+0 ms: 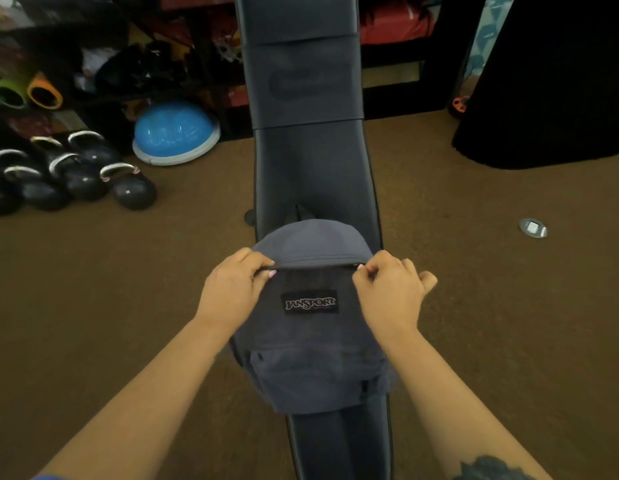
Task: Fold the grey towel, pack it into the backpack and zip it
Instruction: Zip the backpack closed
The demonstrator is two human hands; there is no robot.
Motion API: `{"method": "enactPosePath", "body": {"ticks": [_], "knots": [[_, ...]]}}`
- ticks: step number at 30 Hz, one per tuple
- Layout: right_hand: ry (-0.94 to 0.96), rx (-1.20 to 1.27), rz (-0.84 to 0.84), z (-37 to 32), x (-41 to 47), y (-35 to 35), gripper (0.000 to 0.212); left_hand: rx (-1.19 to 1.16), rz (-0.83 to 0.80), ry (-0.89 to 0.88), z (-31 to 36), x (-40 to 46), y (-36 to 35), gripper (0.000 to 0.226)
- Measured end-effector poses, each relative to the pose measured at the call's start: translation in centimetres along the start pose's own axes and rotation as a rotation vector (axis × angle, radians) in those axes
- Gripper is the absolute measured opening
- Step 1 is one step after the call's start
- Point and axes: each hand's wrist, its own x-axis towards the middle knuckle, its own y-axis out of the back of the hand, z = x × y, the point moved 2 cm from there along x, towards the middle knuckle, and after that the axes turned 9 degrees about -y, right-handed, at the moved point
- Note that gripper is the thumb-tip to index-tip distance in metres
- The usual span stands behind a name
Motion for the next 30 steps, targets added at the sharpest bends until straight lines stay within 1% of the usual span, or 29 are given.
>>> {"method": "enactPosePath", "body": {"ticks": [2, 3, 5, 7, 10, 12, 19, 23, 25, 27, 29, 30], "knots": [[-0.094, 0.088, -0.059, 1.1, 0.4, 0.2, 0.016, 0.04, -0.006, -0.01, 0.4, 0.3, -0.2, 0.015], [-0.132, 0.16, -0.099, 1.4, 0.7, 0.2, 0.017, 0.045, -0.008, -0.035, 1.0, 0.6, -0.3, 0.021], [-0.209, 0.314, -0.218, 1.8, 1.1, 0.2, 0.019, 0.051, -0.024, -0.114, 2.6, 1.7, -0.7, 0.036], [-0.276, 0.431, -0.332, 2.2, 1.5, 0.0, 0.022, 0.077, -0.046, -0.192, 4.5, 3.2, -1.3, 0.043], [-0.377, 0.532, -0.423, 3.3, 2.1, -0.6, 0.021, 0.111, -0.037, -0.271, 6.5, 5.1, -2.4, 0.025], [-0.452, 0.571, -0.446, 4.2, 2.5, -0.7, 0.023, 0.111, -0.03, -0.287, 6.8, 5.7, -2.8, 0.021], [-0.535, 0.423, -0.401, 7.2, 2.1, -0.2, 0.019, 0.051, 0.001, -0.265, 6.0, 6.0, -2.4, 0.019], [-0.663, 0.339, -0.417, 10.4, 0.9, -1.7, 0.019, 0.024, 0.02, -0.262, 5.8, 6.0, -1.9, 0.016], [-0.755, 0.294, -0.445, 12.4, -0.2, -2.5, 0.02, 0.015, 0.033, -0.261, 5.7, 6.1, -1.7, 0.012], [-0.821, 0.236, -0.486, 13.8, -1.3, -3.1, 0.021, 0.016, 0.04, -0.264, 5.7, 6.1, -1.7, 0.014], [-0.824, 0.158, -0.509, 14.0, -1.8, -3.4, 0.018, 0.015, 0.044, -0.274, 6.2, 6.0, -1.8, 0.017], [-0.784, 0.102, -0.511, 13.7, -1.7, -3.4, 0.015, 0.009, 0.043, -0.272, 6.4, 5.9, -1.8, 0.016]]}}
